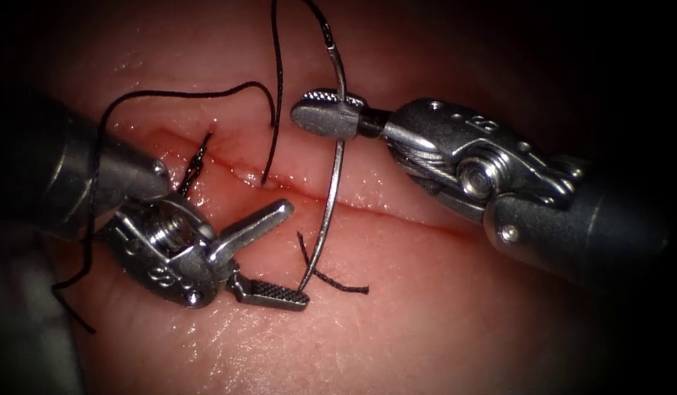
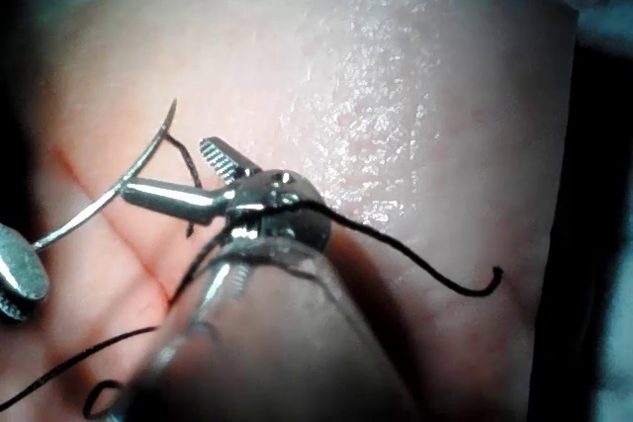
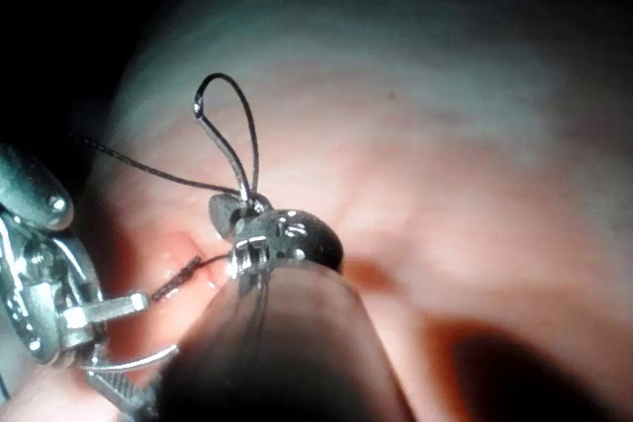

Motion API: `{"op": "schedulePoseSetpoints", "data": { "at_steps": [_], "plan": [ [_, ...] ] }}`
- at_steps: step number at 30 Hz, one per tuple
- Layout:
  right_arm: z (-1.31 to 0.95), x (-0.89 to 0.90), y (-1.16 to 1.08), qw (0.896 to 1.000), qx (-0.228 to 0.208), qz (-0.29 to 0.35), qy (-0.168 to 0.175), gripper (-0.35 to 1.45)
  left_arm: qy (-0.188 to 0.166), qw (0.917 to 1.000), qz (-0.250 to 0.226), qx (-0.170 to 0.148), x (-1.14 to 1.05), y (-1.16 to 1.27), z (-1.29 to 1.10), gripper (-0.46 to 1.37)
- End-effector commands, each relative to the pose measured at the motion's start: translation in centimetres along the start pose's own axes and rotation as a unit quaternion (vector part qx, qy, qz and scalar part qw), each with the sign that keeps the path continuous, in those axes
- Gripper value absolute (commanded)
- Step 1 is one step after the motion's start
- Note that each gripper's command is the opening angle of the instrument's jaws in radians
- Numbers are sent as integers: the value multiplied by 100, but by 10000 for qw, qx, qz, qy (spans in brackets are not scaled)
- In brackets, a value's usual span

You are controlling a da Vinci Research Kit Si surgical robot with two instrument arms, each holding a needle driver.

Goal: Wound Closure
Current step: Pass the needle from the left to the right gripper, then insert the left gripper into the incision

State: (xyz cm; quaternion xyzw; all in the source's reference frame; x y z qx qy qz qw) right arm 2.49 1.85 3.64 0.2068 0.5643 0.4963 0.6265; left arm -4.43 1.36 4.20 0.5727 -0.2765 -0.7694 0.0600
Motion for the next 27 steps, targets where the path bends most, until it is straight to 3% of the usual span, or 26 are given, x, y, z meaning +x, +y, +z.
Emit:
{"op": "schedulePoseSetpoints", "data": {
  "at_steps": [1, 4, 9, 12, 19, 27],
  "plan": [
    [-2, 0, 0, 10000, 11, -43, -6, -35, -21, 10000, -60, -39, 0, -1, -2, 58],
    [-6, 1, 1, 9999, 36, -131, 10, -35, -143, 9994, -293, -103, -4, -3, -6, 57],
    [-11, 1, 0, 9989, 108, -452, 87, -35, -437, 9951, -812, -356, -10, -5, -11, 35],
    [-11, 1, -1, 9973, 448, -573, 48, -35, -670, 9899, -1134, -525, -12, -6, -11, 21],
    [-8, 0, -6, 9934, 727, -876, 134, -35, -1448, 9653, -1980, -895, -18, -10, -12, -33],
    [-6, -1, -7, 9907, 785, -1077, 272, -35, -1543, 9615, -2077, -931, -22, -15, -16, -35]
  ]
}}
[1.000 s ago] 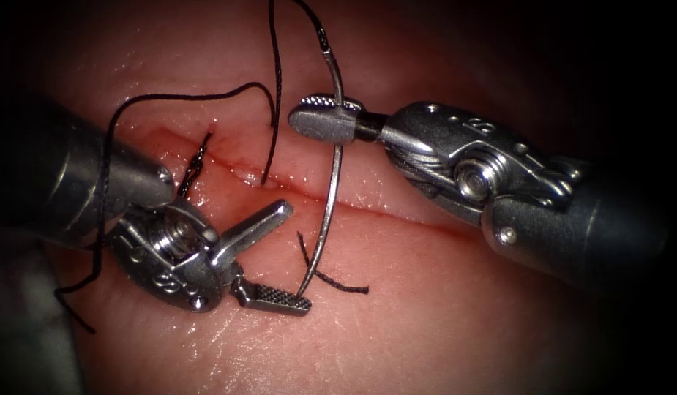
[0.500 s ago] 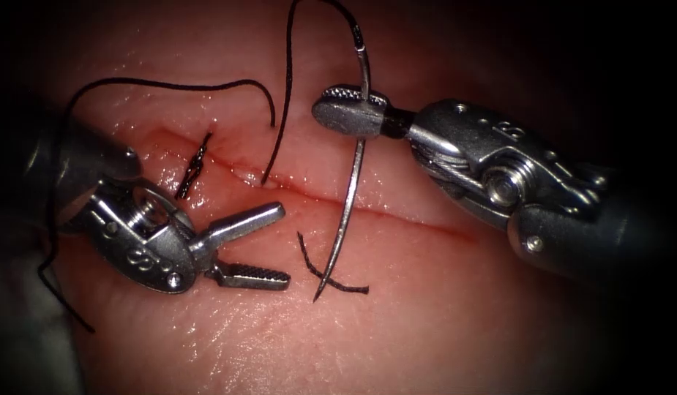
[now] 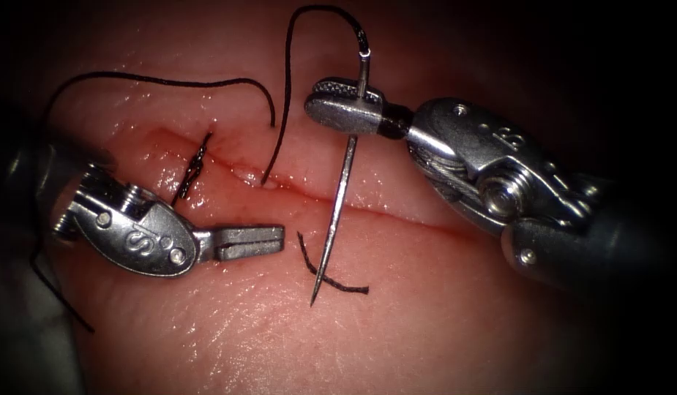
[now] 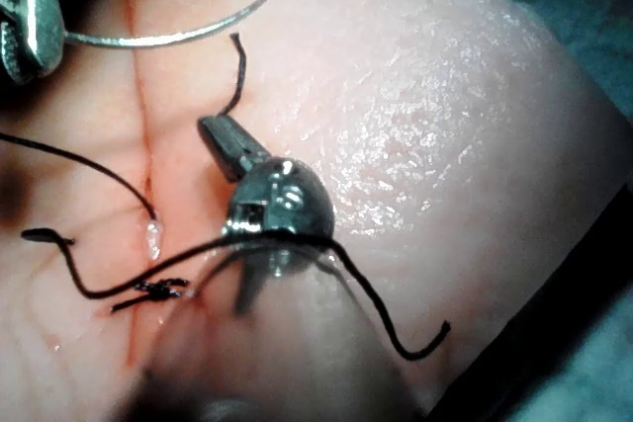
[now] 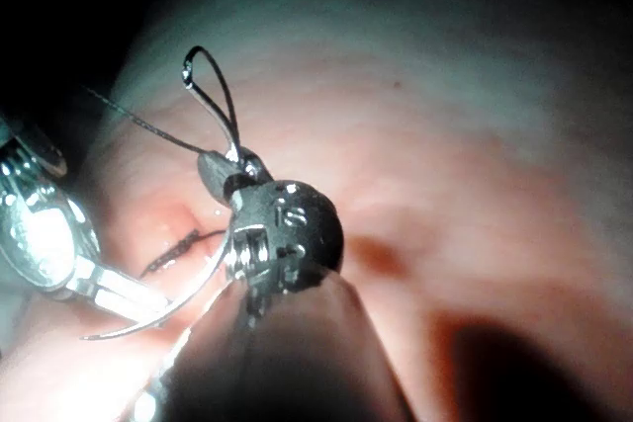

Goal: Wound Closure
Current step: Insert the left gripper into the incision

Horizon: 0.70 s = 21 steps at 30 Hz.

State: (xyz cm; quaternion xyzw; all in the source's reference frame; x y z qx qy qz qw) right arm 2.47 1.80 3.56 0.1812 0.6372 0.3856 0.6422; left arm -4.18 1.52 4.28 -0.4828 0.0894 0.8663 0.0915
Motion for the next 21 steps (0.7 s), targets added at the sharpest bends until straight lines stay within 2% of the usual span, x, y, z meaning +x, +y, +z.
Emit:
{"op": "schedulePoseSetpoints", "data": {
  "at_steps": [1, 5, 9, 17, 21],
  "plan": [
    [0, -1, 0, 10000, 11, -41, 32, -35, -62, 9999, -130, -95, -3, -2, -2, -35],
    [0, -1, 1, 10000, 22, -71, 60, -35, -384, 9980, -338, -361, -16, -12, -4, -35],
    [0, -1, 0, 9999, 30, -130, 74, -35, -774, 9930, -756, -464, -39, -19, -3, -35],
    [1, -2, 0, 9997, 86, -189, 89, -35, -1370, 9829, -939, -800, -90, -22, 10, -35],
    [2, -3, -1, 9997, 93, -189, 92, -35, -1593, 9775, -1093, -851, -100, -20, 17, -35]
  ]
}}
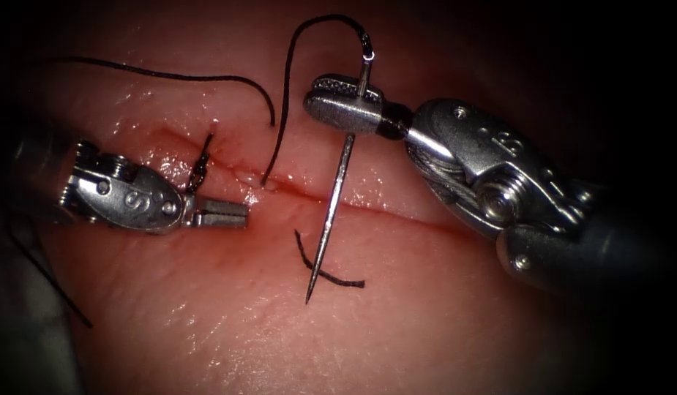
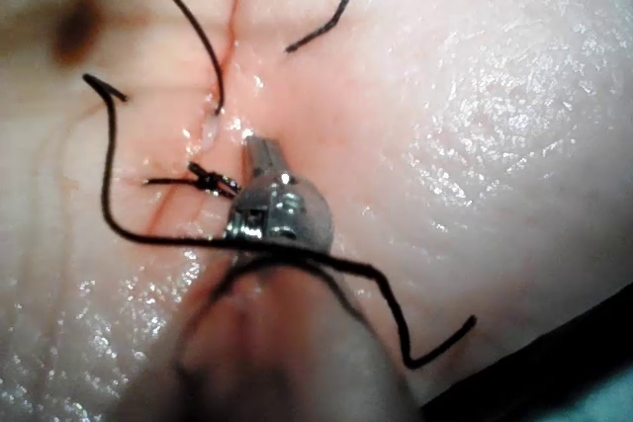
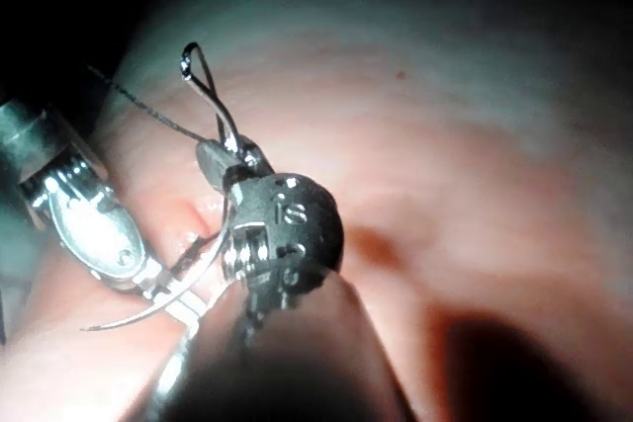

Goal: Wound Closure
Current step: Insert the left gripper into the incision

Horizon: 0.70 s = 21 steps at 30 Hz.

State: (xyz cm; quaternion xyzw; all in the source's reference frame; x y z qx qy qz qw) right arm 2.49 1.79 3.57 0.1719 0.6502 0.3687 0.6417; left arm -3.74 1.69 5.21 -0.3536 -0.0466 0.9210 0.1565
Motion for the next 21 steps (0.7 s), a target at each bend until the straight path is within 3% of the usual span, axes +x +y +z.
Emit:
{"op": "schedulePoseSetpoints", "data": {
  "at_steps": [1, 21],
  "plan": [
    [0, 0, 0, 10000, -5, -1, 1, -35, -89, 9999, -58, -54, 2, 0, 1, -35],
    [-2, -12, -5, 10000, 38, -49, 18, -35, -506, 9981, -180, 296, 16, -26, 10, -35]
  ]
}}
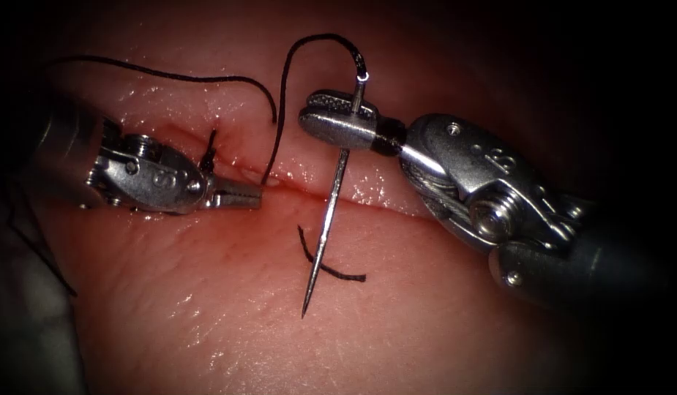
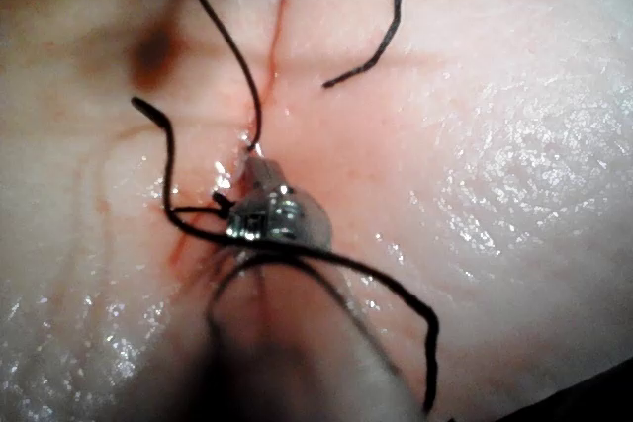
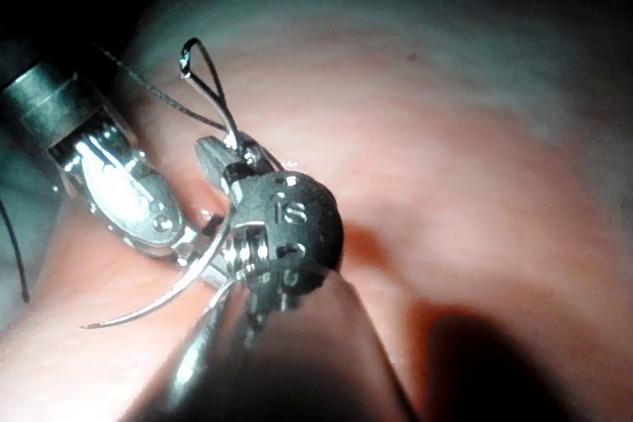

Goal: Wound Closure
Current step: Insert the left gripper into the incision

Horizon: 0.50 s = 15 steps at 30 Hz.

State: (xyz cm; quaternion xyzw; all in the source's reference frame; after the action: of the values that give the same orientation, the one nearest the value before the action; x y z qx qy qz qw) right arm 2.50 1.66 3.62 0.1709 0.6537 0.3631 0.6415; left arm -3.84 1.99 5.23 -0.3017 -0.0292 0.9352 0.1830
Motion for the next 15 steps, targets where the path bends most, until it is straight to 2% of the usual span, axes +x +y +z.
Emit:
{"op": "schedulePoseSetpoints", "data": {
  "at_steps": [1, 11, 15],
  "plan": [
    [0, -1, 0, 10000, -3, -3, 0, -35, -31, 10000, 0, -31, 2, -1, 1, -35],
    [-2, -7, -3, 10000, 18, -31, 67, -35, -172, 9998, -42, 135, 12, -10, 5, -32],
    [-3, -6, -2, 10000, 22, -31, 81, -35, -430, 9990, 62, -68, 9, -11, 6, -35]
  ]
}}
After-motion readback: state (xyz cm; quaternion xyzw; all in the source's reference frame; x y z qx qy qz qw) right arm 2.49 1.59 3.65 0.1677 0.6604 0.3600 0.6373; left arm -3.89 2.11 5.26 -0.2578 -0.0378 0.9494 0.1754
